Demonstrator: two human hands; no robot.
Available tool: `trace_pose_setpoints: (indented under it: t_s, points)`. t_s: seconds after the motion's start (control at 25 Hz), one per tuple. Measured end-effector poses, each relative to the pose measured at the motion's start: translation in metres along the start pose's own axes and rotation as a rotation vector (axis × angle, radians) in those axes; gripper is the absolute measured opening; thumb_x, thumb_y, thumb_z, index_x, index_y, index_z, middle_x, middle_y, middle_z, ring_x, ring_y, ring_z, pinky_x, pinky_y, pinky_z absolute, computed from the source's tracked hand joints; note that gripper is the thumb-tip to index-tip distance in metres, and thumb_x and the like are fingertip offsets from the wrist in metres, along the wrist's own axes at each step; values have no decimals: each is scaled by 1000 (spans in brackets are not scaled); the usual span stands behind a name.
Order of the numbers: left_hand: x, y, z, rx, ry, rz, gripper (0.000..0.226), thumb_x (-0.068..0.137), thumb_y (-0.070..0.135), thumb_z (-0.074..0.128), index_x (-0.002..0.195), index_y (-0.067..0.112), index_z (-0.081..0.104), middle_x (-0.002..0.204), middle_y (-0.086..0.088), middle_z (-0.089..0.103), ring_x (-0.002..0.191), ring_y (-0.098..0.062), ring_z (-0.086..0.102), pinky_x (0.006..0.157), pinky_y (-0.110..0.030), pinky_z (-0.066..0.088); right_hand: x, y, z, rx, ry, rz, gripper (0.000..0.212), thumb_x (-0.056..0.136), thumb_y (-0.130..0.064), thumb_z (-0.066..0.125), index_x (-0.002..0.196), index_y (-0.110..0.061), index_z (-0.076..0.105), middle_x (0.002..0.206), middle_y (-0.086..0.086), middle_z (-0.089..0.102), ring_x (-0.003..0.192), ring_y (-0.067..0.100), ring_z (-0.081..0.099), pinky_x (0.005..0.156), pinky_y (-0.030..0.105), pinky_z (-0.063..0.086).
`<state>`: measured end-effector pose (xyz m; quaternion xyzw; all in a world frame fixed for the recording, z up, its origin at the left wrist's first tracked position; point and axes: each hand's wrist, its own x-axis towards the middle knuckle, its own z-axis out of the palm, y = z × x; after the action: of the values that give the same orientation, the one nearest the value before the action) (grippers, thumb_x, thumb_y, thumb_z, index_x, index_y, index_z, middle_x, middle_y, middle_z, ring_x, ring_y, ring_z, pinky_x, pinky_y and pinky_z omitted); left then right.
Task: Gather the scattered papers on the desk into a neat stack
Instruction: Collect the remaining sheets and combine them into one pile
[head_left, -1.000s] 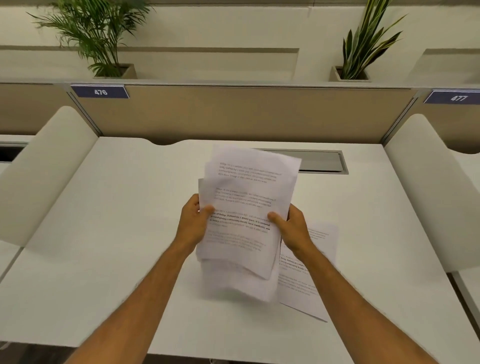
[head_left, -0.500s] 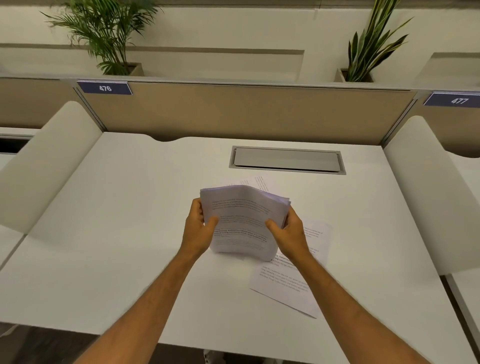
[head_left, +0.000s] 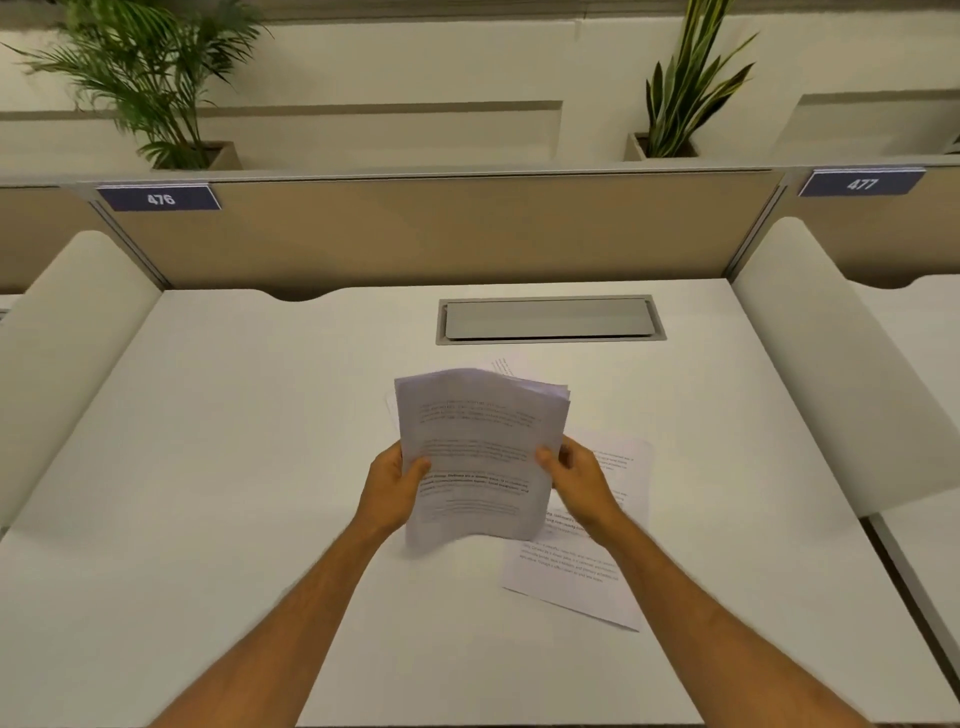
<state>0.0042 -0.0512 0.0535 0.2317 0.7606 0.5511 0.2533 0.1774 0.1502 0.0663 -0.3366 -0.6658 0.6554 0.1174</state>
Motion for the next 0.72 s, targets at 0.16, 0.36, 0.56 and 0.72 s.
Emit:
trace_pose_setpoints:
  t_s: [0.16,0.36,0.56,0.72]
  points:
    - [30,2,-27,-39,84,36,29,101,15,58,96,40,72,94,0,78,86,-23,76,74,-43,64,9,42,-33,-307,531,356,51,89,-40,70,128,-11,57,134,13,57,120,33,55,95,43,47]
    - [63,-1,-71,-28,129,49,33,99,17,59,96,48,70,96,12,78,86,-14,77,70,-33,64,-11,95,-39,-701,522,694,103,73,-37,86,148,-5,23,145,22,31,128,45,39,99,54,45]
    - [87,1,-86,-26,122,52,35,99,18,57,101,52,67,102,17,77,90,-13,76,68,-28,64,2,109,-45,-461,608,692,79,77,-15,81,139,-3,34,131,26,57,120,45,54,97,50,48]
    - [105,5,-89,-50,127,42,31,97,23,57,102,52,66,101,19,76,89,-11,76,66,-27,63,3,104,-70,177,794,532,48,85,1,70,131,0,58,130,24,64,109,37,64,97,48,51]
